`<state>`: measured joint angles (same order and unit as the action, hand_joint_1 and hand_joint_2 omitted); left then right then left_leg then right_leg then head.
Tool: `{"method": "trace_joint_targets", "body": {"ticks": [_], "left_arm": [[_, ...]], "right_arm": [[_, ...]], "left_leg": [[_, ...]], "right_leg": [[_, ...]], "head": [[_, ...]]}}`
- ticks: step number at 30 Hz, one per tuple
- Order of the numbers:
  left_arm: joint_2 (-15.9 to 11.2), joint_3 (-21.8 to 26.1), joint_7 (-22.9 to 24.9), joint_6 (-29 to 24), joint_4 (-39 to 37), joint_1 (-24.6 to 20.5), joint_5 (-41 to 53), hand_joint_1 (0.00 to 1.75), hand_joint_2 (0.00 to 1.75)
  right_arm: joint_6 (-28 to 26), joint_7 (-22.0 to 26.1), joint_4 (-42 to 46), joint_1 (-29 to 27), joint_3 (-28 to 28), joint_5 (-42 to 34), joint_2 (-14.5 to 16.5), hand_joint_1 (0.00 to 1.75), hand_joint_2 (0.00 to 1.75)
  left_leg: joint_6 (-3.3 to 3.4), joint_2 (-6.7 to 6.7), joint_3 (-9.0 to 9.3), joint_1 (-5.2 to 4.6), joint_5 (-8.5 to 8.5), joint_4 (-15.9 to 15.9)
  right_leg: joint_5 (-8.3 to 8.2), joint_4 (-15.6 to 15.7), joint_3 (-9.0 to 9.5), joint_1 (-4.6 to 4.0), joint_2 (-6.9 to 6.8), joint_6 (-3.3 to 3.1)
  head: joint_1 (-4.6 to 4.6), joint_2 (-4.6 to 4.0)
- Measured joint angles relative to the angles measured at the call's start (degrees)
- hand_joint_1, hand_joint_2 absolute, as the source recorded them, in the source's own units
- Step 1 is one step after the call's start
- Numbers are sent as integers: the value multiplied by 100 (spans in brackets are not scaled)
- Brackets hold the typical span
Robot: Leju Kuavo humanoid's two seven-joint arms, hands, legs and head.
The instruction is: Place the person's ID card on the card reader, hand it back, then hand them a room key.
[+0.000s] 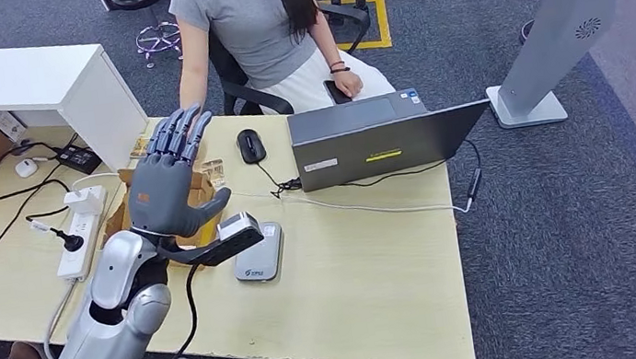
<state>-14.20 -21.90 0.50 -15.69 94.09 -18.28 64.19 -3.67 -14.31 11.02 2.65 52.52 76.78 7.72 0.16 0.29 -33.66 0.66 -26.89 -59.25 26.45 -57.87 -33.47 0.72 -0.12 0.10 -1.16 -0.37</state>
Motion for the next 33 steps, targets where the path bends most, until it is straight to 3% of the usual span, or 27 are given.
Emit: {"method": "trace_joint_targets", "body": {"ticks": [11,13,16,19,24,33], "left_arm": [[-61,9,94,92,121,132,28,0,175],[-198,94,292,166,263,584,151,0,175],[-511,382,337,-150,653,2046,391,0,175],[-669,529,286,-260,829,2861,460,0,175],[-789,683,287,-80,1061,3318,463,0,175],[-838,812,307,68,1179,3541,487,0,175]], "right_arm": [[-14,-8,0,2,41,-59,0,0,0],[-68,-26,-1,9,112,-187,5,0,0],[-154,-35,-2,-43,238,-306,28,0,0],[-184,-49,-2,-105,318,-326,33,0,0],[-186,-51,-1,-62,375,-326,35,0,0],[-182,-33,0,-61,414,-293,35,0,0]], "left_leg": [[1,0,-10,-1,1,3],[-12,24,-3,-4,-23,14],[-23,122,82,-8,-79,21],[-10,60,64,2,-65,10],[-16,17,46,3,-58,14],[-15,8,47,3,-46,15]], "right_leg": [[-3,-2,10,0,0,-1],[8,-4,32,3,22,-9],[42,-2,52,10,118,-18],[53,-2,31,2,60,-13],[58,-3,30,1,17,-11],[50,-3,37,1,11,-15]], "head": [[2,1],[10,1],[-25,0],[-45,1],[-39,0],[-38,1]]}}
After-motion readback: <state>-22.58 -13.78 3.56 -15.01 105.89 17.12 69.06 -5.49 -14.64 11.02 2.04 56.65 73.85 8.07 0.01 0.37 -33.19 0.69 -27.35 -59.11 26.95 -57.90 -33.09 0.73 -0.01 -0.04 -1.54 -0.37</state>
